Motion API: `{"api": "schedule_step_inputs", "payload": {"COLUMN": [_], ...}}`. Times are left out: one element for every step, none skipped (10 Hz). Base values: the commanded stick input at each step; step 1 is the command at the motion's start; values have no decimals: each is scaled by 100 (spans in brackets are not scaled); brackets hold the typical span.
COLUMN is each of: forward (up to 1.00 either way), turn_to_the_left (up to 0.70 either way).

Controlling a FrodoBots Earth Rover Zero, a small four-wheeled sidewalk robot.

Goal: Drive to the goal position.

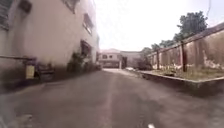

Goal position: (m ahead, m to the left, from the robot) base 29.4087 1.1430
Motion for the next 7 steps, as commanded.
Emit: {"api": "schedule_step_inputs", "payload": {"forward": [70,70,70,70,70,70,70], "turn_to_the_left": [1,1,1,1,1,1,1]}}
